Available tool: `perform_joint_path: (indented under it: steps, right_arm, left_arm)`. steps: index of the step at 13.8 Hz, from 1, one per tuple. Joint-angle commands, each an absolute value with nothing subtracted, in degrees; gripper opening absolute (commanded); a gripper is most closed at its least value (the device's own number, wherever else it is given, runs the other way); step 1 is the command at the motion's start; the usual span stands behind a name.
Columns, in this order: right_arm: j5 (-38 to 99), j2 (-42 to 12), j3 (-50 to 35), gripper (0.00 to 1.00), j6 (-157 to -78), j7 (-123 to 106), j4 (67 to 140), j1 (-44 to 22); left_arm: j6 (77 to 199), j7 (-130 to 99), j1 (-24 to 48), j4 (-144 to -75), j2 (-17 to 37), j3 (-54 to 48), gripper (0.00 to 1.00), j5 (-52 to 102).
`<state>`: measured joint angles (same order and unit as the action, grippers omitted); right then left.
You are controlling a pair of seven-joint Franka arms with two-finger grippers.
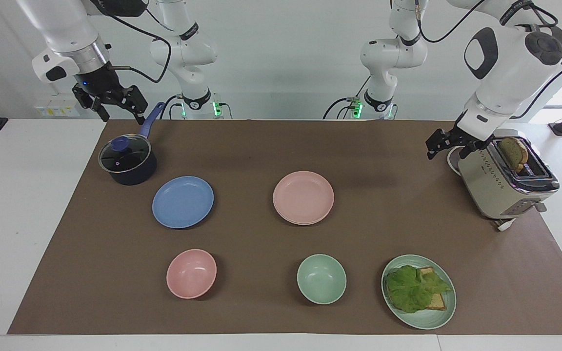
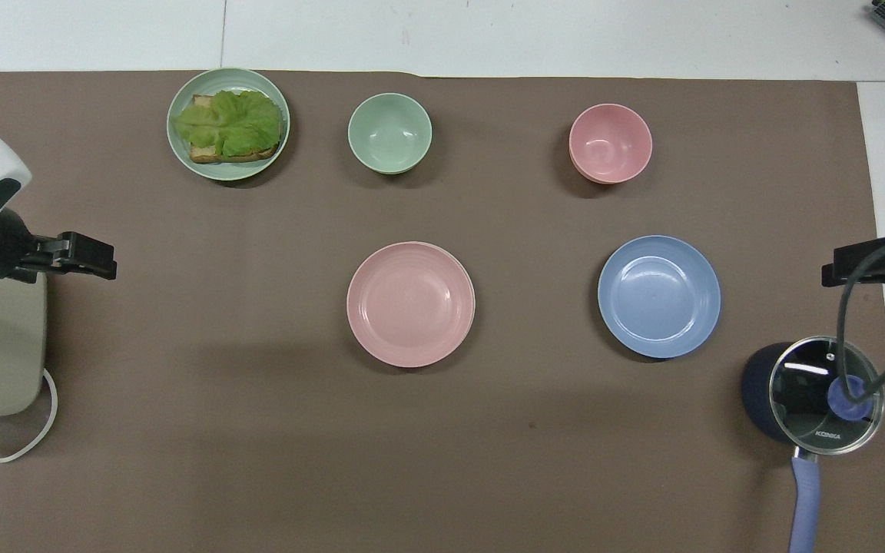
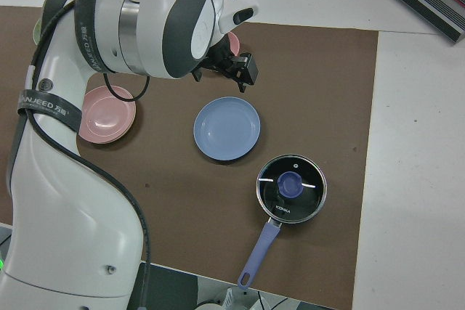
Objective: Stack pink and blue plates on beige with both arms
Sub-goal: 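Reach the right gripper to the rim of the blue plate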
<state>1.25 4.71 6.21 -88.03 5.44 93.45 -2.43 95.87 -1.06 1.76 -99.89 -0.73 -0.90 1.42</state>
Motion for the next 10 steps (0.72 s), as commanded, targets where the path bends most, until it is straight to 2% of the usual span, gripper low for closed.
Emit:
perform_joint_path:
  steps: [1,5,10]
  right_arm:
    - [1.6,5.4,6.4,1.0,-90.8,3.1,95.4,-1.4]
    - [0.8,4.7,6.5,1.0,-102.3,-5.2,105.3,1.5]
    - [1.0,-4.9,6.5,1.0,-116.6,-7.2,111.3,2.3]
  left_arm:
    - [92.4,-0.4,1.2,-97.5,-2.2,-1.3,1.0,-0.7]
    - [91.4,-0.4,1.4,-96.9,-2.8,-1.3,1.0,-0.7]
    - [91.0,-0.9,1.2,-97.0,-3.6,-1.4,1.0,-0.2]
